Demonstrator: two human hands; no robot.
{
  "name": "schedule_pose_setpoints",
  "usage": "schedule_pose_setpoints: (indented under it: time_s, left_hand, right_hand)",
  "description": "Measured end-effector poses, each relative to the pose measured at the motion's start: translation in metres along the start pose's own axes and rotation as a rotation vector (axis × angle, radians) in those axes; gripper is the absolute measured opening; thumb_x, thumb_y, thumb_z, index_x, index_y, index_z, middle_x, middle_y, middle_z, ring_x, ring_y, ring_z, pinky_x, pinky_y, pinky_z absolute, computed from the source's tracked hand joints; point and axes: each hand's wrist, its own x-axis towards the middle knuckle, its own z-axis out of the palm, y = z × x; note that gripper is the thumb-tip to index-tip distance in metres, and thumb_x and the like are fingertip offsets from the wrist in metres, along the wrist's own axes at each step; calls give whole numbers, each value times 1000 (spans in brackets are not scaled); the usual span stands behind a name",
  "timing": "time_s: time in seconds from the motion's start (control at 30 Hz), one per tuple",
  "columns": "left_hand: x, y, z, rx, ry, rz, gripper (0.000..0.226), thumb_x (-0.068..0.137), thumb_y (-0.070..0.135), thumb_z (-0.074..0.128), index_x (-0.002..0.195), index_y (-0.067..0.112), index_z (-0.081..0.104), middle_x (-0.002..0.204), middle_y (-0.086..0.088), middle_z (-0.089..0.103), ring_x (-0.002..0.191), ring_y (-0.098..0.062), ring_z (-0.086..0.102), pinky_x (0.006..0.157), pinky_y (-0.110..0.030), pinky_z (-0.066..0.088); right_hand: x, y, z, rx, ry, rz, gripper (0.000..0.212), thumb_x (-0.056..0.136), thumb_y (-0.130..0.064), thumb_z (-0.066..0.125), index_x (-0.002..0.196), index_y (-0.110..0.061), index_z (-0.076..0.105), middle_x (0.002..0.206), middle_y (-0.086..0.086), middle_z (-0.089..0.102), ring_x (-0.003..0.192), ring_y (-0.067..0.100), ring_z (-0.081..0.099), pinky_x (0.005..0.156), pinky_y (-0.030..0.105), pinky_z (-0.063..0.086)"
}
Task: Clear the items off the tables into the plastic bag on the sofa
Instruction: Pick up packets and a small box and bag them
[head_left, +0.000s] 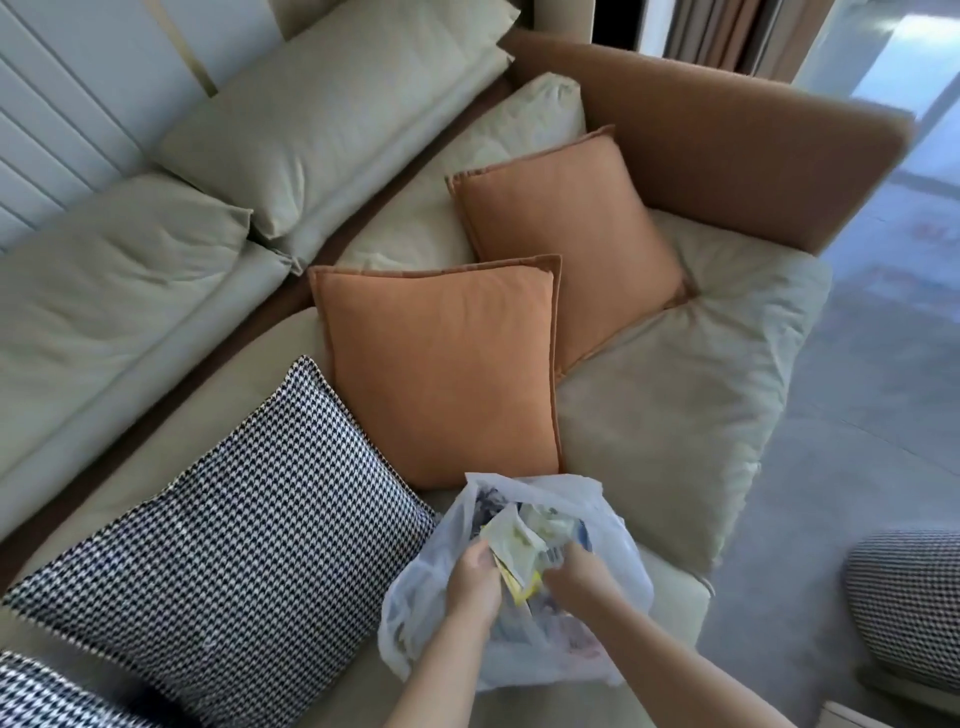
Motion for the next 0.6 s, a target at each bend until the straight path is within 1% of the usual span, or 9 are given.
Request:
schedule_pose_setpoints:
  time_s: [0.07, 0.1, 0.2, 0.27, 0.33, 0.4, 0.47, 0.53, 0.6]
  left_hand:
    - [-13, 3, -7, 25, -8, 9, 33, 95, 5, 40, 121, 16, 56, 99, -4, 63, 101, -27, 60, 86, -34, 48]
    - [-21, 4, -11, 50, -21, 14, 31, 94, 5, 40, 117, 19, 56, 92, -3, 62, 94, -25, 60, 83, -34, 49]
    - [-48, 6, -22, 112, -48, 59, 21, 93, 7, 43, 100, 25, 50, 81, 3, 56, 82, -18, 58, 74, -30, 48]
    - [-69, 5, -28, 170, -60, 115, 19, 93, 10, 45, 99, 26, 53, 82, 4, 59, 79, -16, 58, 70, -27, 47]
    - [-92, 0, -34, 231, -87, 172, 23, 92, 11, 46, 108, 22, 60, 90, -3, 65, 81, -18, 58, 69, -27, 44]
    - [-113, -4, -41, 327, -96, 242, 29, 93, 14, 47, 118, 17, 60, 108, -7, 66, 93, -21, 61, 77, -27, 46]
    - [-136, -7, -48, 432, -99, 334, 31, 93, 18, 49, 122, 17, 59, 117, -4, 64, 103, -19, 60, 85, -26, 47]
    - [-161, -11, -55, 527, -100, 440, 31, 93, 24, 49, 122, 18, 59, 119, -1, 63, 99, -14, 58, 81, -24, 47]
    - [-185, -16, -61, 627, -94, 544, 32, 94, 30, 48, 121, 20, 59, 119, 1, 63, 94, -11, 54, 77, -23, 44]
  right_hand:
    - [-12, 1, 0, -24, 23, -29, 28, 89, -15, 44, 116, -11, 50, 90, 2, 58, 85, 18, 58, 80, 31, 52]
    - [-18, 3, 0, -4, 31, -43, 29, 88, -17, 45, 116, -12, 50, 89, 1, 58, 84, 18, 59, 80, 31, 54]
    - [-44, 6, 0, 25, 72, -65, 36, 90, -21, 48, 126, -16, 48, 103, 2, 60, 90, 17, 63, 80, 30, 55]
    - [-65, 9, 2, 38, 117, -85, 41, 91, -23, 49, 131, -18, 47, 110, 2, 62, 93, 16, 62, 78, 26, 53]
    - [-89, 13, 3, 26, 193, -123, 38, 90, -24, 49, 127, -19, 52, 104, -1, 62, 85, 13, 58, 71, 22, 48]
    - [-116, 16, 6, 18, 262, -143, 35, 89, -23, 47, 122, -18, 56, 99, -1, 61, 76, 10, 54, 62, 19, 42]
    - [-146, 18, 9, -3, 330, -147, 33, 88, -24, 46, 117, -16, 59, 108, 3, 64, 86, 17, 58, 70, 22, 43]
    - [-179, 21, 14, -37, 415, -145, 31, 89, -29, 44, 114, -19, 60, 115, 3, 65, 102, 23, 59, 81, 26, 44]
    - [-212, 28, 21, -67, 517, -143, 28, 89, -34, 45, 110, -24, 60, 113, 0, 66, 106, 23, 59, 78, 24, 41]
